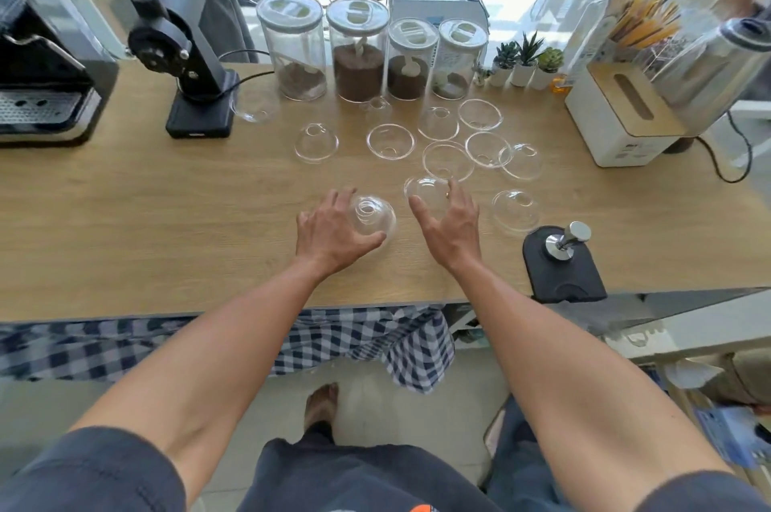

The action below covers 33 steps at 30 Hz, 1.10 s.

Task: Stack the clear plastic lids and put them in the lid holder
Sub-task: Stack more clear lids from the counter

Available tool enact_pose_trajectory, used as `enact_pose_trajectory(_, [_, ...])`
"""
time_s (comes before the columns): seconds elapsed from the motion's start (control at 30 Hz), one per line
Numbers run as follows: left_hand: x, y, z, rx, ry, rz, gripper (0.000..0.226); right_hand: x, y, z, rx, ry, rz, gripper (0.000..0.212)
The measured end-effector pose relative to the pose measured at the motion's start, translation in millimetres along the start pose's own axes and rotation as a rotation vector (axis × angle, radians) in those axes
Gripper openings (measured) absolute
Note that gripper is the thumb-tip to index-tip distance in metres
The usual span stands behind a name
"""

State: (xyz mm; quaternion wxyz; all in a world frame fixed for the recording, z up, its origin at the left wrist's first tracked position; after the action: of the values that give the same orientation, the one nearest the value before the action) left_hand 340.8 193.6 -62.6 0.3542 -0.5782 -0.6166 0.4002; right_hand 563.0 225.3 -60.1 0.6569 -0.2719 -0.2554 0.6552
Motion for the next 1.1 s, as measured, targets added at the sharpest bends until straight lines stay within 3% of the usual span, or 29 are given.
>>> enact_pose_trajectory(0.13, [-6, -13, 12, -0.133, -0.032, -0.023, 0.083, 1, 11, 32, 0.001, -0.123, 0.048, 0.081])
enact_pose_trajectory(0.37, [-10, -25, 57, -0.415, -0.272, -0.068, 0.05, -8, 48, 68, -0.113, -0.299, 0.183, 0.09])
enact_pose_trajectory(0.7, [-12, -10, 68, -0.497, -0.298, -0.023, 0.042, -17, 74, 58, -0.223, -0.304, 0.231, 0.093])
enact_pose_trajectory(0.77, [-10, -6, 66, -0.528, -0.304, -0.004, 0.042, -20, 68, 57, -0.182, -0.279, 0.199, 0.093])
enact_pose_trajectory(0.83, [-6, -1, 64, -0.555, -0.316, 0.019, 0.043, -20, 60, 52, -0.097, -0.205, 0.157, 0.078])
enact_pose_trajectory(0.97, [1, 12, 56, -0.624, -0.323, 0.112, 0.044, -17, 51, 21, 0.169, 0.143, 0.114, 0.049])
enact_pose_trajectory(1.1, [6, 26, 50, -0.728, -0.335, 0.21, 0.027, -19, 57, 6, 0.242, 0.265, 0.201, 0.035])
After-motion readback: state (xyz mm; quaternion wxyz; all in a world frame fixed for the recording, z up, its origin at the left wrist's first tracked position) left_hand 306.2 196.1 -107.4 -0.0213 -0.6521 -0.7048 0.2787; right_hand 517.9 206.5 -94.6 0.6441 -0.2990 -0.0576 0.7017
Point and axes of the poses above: each hand's wrist, its own x-axis towards the middle knuckle, its own y-axis out of the palm, z = x × y, the point moved 9 cm from there along x, towards the middle knuckle, and after that the axes turned 5 degrees about z, right-handed, at the moved point
